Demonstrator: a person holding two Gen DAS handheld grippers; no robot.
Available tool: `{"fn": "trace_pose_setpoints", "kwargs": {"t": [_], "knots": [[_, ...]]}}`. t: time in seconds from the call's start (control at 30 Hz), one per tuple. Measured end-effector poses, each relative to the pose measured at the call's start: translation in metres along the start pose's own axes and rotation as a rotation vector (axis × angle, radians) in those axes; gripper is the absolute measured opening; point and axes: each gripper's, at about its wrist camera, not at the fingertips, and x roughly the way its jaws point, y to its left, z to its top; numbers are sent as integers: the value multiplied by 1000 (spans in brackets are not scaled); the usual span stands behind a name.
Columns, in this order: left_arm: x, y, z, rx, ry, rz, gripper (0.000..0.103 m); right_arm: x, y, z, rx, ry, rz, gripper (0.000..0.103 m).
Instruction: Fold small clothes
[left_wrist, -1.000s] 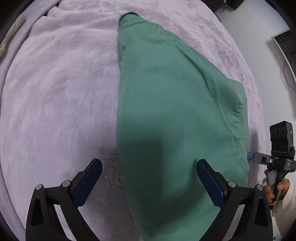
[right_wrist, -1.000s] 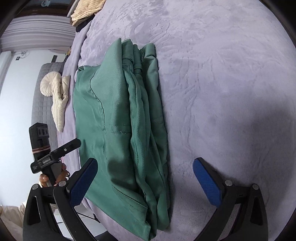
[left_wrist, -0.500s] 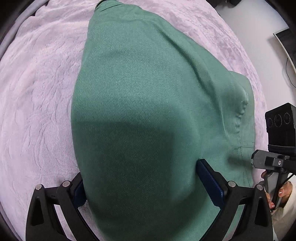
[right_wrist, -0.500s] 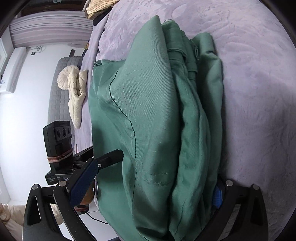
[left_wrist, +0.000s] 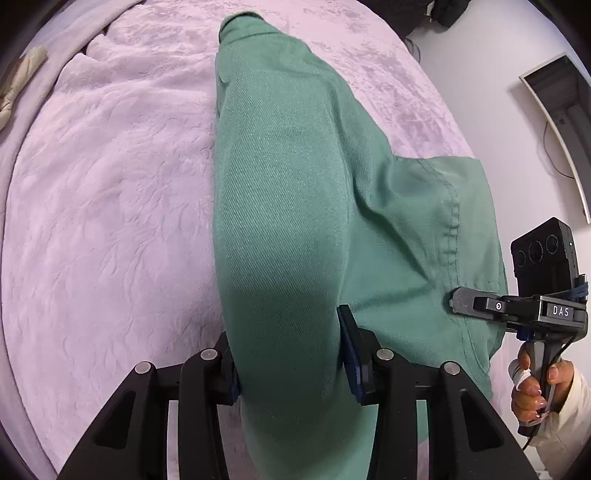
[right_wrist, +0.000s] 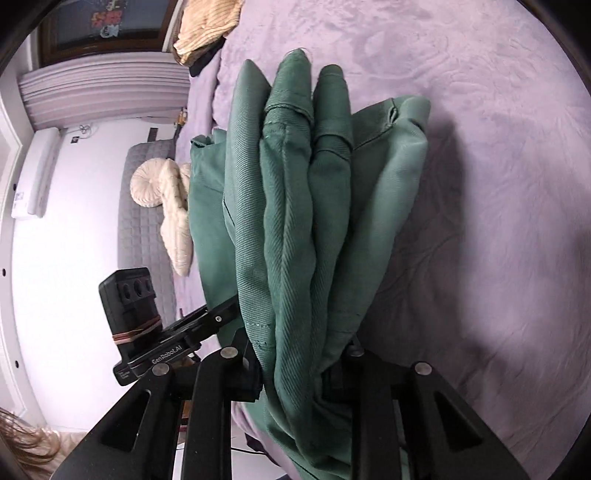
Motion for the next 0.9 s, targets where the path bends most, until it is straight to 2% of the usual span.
{"fn": "trace_pose_setpoints", "kwargs": {"t": [0.3,0.5,0.63,0.7,0.77,0.83,0.9], "knots": [[-61,42,-46,35,9,-16,44,25,51,-62,-2,-9,16,25],[-99,81,-92,59,40,38,44,68,64,-114,54,9,62,25],[-100,109,-126,70,85,96,44,107,57,-142,100,43,62,25],[-89,127,-143,37,118,134,45,128,46,-147,122,72,11,28],[-85,140,-155,3,126,163,46,139,41,-146,130,70,-85,28],[-100,146,-161,-18,73,158,47,131,43,-144,103,34,-200,38],[-119,147,-162,-9,18,184,47,118,52,-143,52,-4,-354,51]]}}
